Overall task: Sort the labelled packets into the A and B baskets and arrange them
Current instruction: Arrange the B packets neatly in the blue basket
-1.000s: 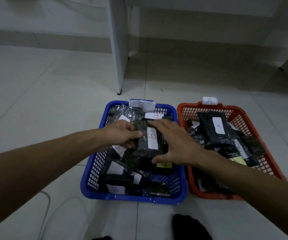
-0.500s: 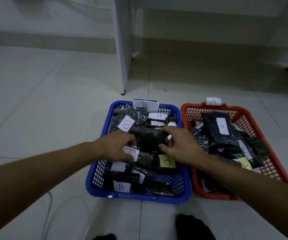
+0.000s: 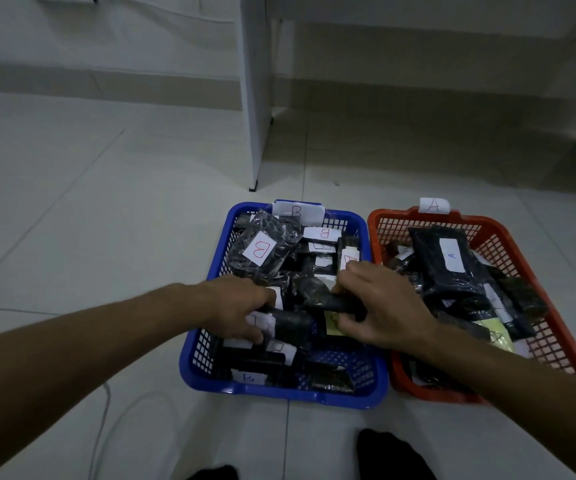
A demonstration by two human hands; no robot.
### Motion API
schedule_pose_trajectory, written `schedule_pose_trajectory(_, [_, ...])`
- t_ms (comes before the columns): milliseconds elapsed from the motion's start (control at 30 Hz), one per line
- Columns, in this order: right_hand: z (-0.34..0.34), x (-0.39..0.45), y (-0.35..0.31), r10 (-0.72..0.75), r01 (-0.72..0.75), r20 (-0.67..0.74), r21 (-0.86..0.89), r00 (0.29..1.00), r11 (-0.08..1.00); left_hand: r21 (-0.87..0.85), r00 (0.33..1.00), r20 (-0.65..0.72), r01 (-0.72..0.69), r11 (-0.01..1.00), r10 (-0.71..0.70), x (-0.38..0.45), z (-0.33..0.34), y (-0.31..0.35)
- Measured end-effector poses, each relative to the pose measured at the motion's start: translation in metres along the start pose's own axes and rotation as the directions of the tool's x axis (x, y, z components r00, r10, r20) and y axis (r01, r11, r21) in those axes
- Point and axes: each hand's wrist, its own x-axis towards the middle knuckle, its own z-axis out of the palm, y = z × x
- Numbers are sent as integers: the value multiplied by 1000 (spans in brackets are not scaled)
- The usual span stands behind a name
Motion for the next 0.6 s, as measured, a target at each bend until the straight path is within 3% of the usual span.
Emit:
schedule_pose_trajectory(167, [-7,2,7,22,-26,69,64,997,998,-253,993,-107,17,967,-45,-10,-21,-17])
schedule_pose_trajectory(300, [-8,6,9,-130,131,97,-13,987,991,-472,963,-209,55,880,-173,-18,-40,-26])
schedule_pose_trajectory(400, [-8,8,7,-183,186,90,-30,979,982,-673,928,-255,33,739,-273,-19,-42,-26])
schedule_pose_trajectory(500, [-8,5,5,-222,204,290,89,931,975,-843,907,-257,-42,537,-332,-15,-44,-22])
schedule_pose_trajectory(533, [-8,4,2,-213,181,347,124,913,976,-878,904,-250,-61,475,-346,-15,-45,-20])
schedule_pose_trajectory(600, [-9,6,-5,-112,47,325,201,939,979,-922,903,-234,-89,376,-361,-12,-47,-17])
